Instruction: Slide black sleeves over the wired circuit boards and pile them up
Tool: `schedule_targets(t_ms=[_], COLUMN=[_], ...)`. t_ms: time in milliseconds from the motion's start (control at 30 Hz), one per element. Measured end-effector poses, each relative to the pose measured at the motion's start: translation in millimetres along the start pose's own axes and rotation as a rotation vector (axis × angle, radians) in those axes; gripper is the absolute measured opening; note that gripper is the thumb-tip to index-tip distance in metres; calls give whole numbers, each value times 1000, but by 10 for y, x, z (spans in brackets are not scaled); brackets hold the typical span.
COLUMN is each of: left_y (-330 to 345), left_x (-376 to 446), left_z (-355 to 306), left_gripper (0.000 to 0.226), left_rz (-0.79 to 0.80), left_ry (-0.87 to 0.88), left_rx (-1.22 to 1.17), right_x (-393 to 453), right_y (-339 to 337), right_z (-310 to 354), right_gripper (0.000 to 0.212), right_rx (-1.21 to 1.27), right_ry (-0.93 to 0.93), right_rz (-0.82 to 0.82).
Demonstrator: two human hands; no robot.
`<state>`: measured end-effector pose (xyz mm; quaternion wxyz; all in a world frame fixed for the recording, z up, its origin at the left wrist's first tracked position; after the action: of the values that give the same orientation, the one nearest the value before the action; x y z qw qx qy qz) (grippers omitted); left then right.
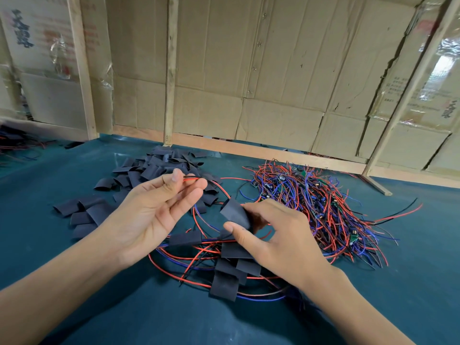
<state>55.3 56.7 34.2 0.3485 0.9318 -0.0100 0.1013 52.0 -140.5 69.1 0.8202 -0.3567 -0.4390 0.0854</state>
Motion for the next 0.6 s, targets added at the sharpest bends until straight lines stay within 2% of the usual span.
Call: schedule_targets(t_ms=[200, 333, 400, 467, 533, 600], left_y=[67, 99, 102, 107, 90, 45], left_x=[-42, -64, -65, -61, -49, -36], left_z=[-5, 23, 30, 15, 11, 15], left_gripper=[26, 26, 23, 21, 20, 19], left_rz=[17, 22, 22, 29, 25, 1], left_ry=[-12, -32, -29, -10, 4, 12], left_rx=[-89, -133, -167, -185, -190, -179], right_x=[-11, -17, -11, -19, -40, -83], right_y=[-43, 16, 79, 188, 321, 429], right_z=[33, 1, -96, -222, -269, -191], right_gripper=[37, 33, 29, 35, 39, 32], right_rx=[11, 96, 307, 654, 970, 1192], right_ry=[-40, 36, 190, 400, 583, 709], right_rz=[-74, -40, 6, 64, 171, 315])
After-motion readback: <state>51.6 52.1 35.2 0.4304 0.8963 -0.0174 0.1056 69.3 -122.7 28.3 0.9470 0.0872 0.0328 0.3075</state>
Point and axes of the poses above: each hand's wrist, its own x-axis towards the middle knuckle, its own y-axis out of the palm, z = x × y, the point moved 9 cm from there along x, towards the middle knuckle, and after that the axes turned 4 degrees about z, right-handed, at the moved point
